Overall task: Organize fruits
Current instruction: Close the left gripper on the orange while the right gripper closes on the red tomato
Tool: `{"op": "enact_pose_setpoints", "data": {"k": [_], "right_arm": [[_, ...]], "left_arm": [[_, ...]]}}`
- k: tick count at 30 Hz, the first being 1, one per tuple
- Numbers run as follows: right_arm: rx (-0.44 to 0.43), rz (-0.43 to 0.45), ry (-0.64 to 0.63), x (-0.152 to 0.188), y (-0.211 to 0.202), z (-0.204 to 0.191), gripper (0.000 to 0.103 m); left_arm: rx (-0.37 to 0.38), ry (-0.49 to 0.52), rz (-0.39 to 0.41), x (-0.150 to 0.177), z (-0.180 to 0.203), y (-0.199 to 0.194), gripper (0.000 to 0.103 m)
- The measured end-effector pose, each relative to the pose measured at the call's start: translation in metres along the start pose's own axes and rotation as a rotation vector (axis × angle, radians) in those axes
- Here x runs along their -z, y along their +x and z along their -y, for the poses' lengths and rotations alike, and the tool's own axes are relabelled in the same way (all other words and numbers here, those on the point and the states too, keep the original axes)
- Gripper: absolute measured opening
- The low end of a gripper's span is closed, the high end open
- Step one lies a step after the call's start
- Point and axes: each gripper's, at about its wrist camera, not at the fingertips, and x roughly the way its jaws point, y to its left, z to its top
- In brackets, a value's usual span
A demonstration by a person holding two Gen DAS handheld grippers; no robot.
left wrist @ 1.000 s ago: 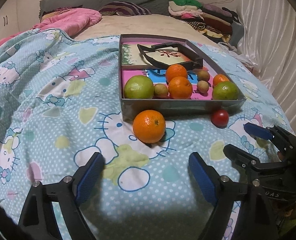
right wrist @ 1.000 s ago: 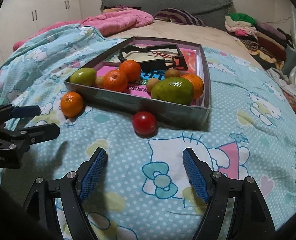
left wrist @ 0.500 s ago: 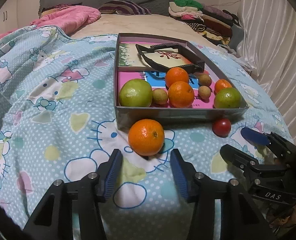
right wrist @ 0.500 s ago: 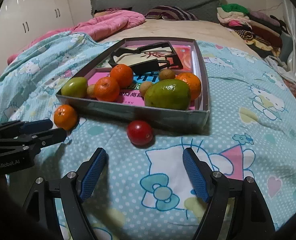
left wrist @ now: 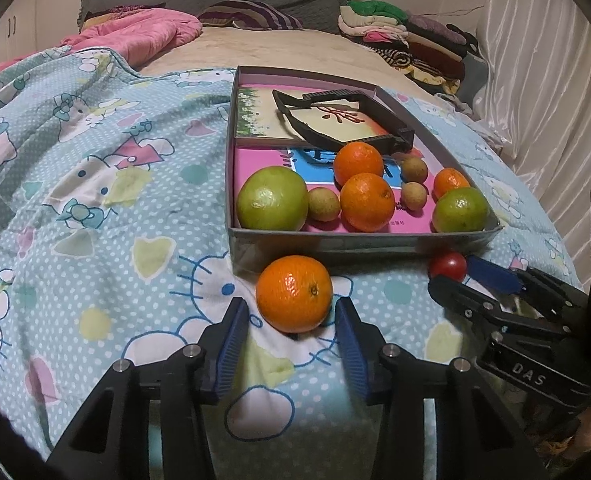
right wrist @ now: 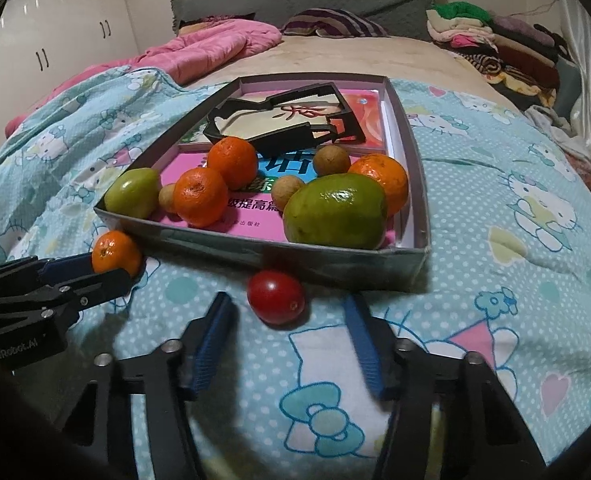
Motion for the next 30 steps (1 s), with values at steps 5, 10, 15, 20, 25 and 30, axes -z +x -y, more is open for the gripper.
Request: {"op": "enact_pose_setpoints", "data": {"k": [5, 10, 15, 20, 25, 30], "right_arm": [[-0.02, -0.01, -0.008, -0.002, 0.005, -0.005, 0.034], [-0.031, -0.015, -0.015, -0.003, 0.009, -0.007, 0.029], [-0.052, -0.013, -0.003, -0.003, 0.009, -0.005, 0.029], [-0.061, -0.01, 0.002, -0.003, 0.008, -0.004, 0.029], [-0.065, -0.009, 0.005, -0.002, 0.008, -0.003, 0.029], [-0.077, -0.003, 0.009, -0.001, 0.005, -0.001, 0.029]], "left_arm": [[0.005, -0.003, 0.0, -0.002, -0.002, 0.002, 0.043], [0.009, -0.004, -0.001, -0.004, -0.002, 0.003, 0.043], [0.008, -0.005, 0.001, -0.005, -0.001, 0.004, 0.042], [-0.001, -0.002, 0.001, -0.008, 0.002, 0.008, 0.041], [-0.017, -0.002, -0.008, -0.011, 0.005, 0.015, 0.04], [0.001, -0.014, -0.008, -0.011, 0.002, 0.014, 0.04]]}}
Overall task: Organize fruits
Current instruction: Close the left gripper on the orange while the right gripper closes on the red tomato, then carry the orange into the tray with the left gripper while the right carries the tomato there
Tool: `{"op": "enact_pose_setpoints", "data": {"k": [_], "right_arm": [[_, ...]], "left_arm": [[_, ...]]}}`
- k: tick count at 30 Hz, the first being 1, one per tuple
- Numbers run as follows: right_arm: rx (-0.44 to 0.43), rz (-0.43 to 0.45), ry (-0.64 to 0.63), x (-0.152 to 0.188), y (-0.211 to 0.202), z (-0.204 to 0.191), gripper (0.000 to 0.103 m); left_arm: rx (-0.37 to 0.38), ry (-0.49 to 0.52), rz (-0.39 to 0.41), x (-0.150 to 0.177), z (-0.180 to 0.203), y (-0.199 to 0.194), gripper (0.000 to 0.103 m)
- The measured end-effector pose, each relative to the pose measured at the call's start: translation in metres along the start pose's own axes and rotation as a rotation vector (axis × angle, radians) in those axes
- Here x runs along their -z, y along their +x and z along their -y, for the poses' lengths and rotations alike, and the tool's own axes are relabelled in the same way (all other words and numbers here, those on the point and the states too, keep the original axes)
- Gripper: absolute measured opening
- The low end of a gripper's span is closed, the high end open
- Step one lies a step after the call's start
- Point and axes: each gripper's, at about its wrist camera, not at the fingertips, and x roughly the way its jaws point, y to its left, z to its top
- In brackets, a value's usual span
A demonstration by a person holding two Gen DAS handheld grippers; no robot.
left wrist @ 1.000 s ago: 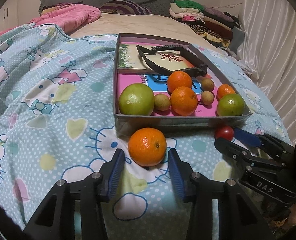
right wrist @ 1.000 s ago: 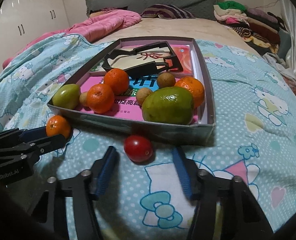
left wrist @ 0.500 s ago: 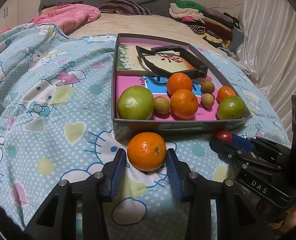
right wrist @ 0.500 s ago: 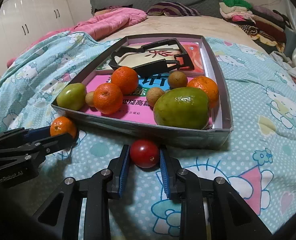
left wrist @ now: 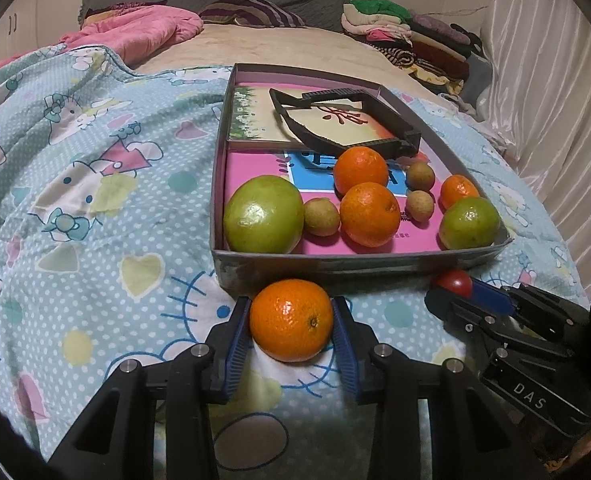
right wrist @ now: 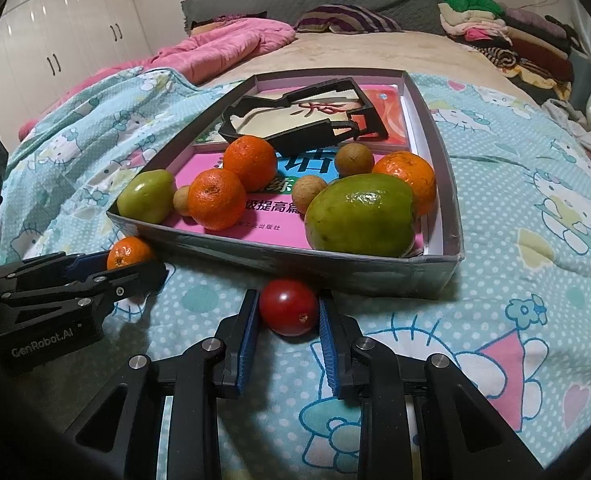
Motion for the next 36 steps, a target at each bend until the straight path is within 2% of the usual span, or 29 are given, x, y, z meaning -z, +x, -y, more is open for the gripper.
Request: {"op": "enact_pose_setpoints", "data": {"k": [11, 25, 36], "right_arm": [[-0.018, 0.009, -0.004, 0.005, -0.009, 0.0, 0.028], [-0.081, 0.024, -0.037, 0.013, -0.028, -0.013, 0.028], [-0.07, 0.077, -0.02, 0.011, -0.05, -0.003, 0.028]], "left_arm": [[0.029, 0.039, -0.016, 0.009, 0.01, -0.014, 0.039], [0.048, 0.067, -0.004, 0.016, 0.018, -0.037, 0.039], [0.053, 0.073, 0.02, 0.01, 0.023, -0.05, 0.039]]}}
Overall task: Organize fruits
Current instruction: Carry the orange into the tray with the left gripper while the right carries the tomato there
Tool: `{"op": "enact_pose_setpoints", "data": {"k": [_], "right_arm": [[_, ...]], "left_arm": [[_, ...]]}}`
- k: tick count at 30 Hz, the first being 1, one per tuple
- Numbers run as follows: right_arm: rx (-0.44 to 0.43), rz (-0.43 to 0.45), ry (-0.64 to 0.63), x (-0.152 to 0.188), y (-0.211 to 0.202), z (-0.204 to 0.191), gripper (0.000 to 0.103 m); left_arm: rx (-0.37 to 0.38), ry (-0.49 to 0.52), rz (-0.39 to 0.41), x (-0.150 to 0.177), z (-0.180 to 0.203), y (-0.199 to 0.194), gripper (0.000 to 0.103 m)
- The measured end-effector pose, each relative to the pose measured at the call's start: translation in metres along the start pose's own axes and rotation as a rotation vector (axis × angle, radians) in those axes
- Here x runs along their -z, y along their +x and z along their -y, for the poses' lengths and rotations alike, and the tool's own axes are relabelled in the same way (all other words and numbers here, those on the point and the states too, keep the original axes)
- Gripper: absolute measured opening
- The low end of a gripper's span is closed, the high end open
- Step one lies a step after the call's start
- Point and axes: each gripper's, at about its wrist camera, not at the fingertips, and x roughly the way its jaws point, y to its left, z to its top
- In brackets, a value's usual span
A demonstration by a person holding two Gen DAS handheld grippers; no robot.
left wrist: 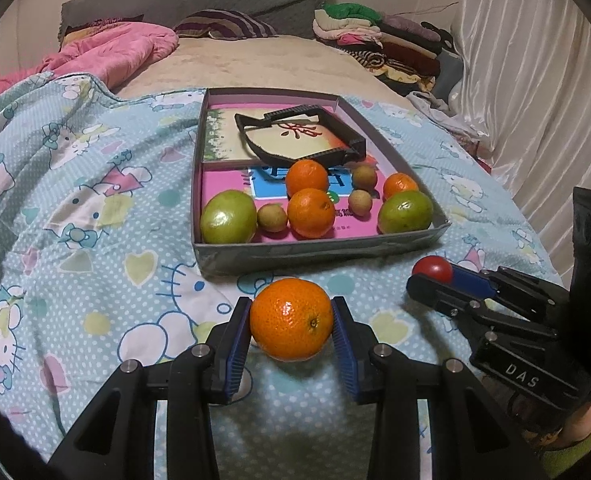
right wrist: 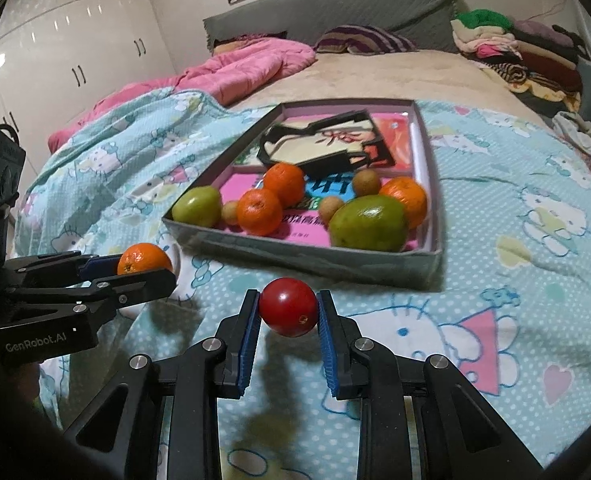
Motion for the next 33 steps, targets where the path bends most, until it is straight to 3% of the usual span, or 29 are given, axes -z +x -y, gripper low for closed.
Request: {"op": "enact_pose_setpoints", "data": {"k": [33], "right_arm": [[0.068, 0.092, 0.052, -0.015, -0.036, 0.042, 0.028]], "left_arm": [[0.029, 0.059, 0.003, -0.029, 0.039, 0.012, 0.039]]}}
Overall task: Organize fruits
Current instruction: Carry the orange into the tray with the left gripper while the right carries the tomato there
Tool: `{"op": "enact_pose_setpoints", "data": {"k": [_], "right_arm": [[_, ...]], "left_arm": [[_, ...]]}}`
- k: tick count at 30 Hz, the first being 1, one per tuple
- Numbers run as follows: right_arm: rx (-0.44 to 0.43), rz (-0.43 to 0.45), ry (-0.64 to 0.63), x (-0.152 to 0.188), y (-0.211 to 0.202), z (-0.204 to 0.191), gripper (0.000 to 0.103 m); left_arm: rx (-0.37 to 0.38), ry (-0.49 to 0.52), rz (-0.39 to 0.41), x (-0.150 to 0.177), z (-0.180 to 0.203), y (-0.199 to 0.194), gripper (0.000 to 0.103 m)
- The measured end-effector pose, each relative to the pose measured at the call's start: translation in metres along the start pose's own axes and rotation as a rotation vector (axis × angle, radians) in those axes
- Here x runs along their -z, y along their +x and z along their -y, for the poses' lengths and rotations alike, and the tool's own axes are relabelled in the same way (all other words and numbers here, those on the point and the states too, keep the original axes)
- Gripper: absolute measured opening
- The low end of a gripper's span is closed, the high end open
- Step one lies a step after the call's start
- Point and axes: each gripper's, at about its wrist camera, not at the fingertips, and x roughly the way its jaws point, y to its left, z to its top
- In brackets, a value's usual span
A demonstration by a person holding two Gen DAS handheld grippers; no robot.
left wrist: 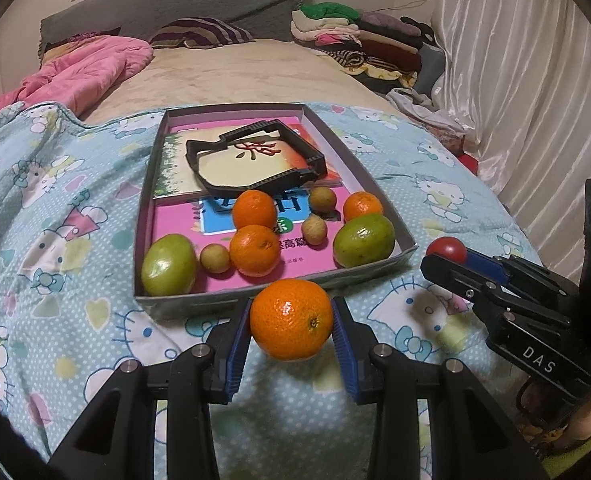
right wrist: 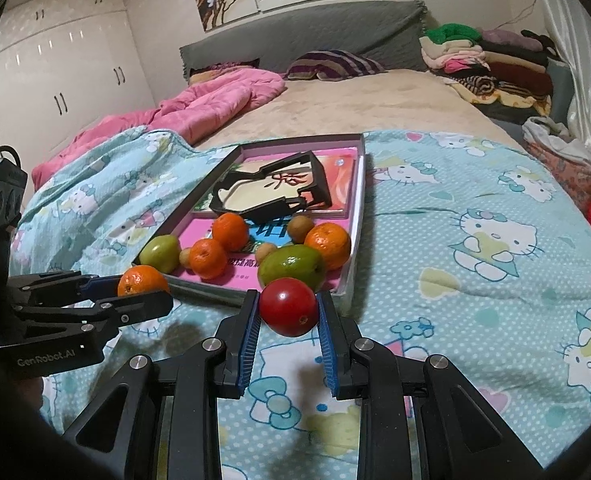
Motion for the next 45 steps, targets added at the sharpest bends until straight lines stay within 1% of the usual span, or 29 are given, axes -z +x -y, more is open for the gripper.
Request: {"op": "enact_pose_setpoints", "data": {"k": [17, 29, 32, 41, 45], "right_arm": [[0.025, -0.015, -0.007, -0.01, 0.01, 0.016, 0.028], [0.05, -0.04, -0.046, -0.016, 0.027, 0.015, 0.028], [0.068, -0.044, -0.057, -0.018, 0.031, 0.015, 0.028], [0.086, -0.061, -0.069, -0.018, 0.039, 0.019, 0.028], [0.111, -0.06, -0.098, -0.02, 0.041, 0.015, 0.028]], "left_arm": [[0.018, 0.015, -0.014, -0.021, 0.011, 0.027, 0.039], [0.025, 0.019, -0.016, -0.032, 0.011, 0.04, 0.039], [0.025, 0.024, -0.022, -0.034, 0.011, 0.044, 0.039], [0.022, 0.029, -0.026, -0.035, 0.011, 0.051, 0.039], [0.019, 0.032, -0.021, -0.035, 0.011, 0.051, 0.039]]}}
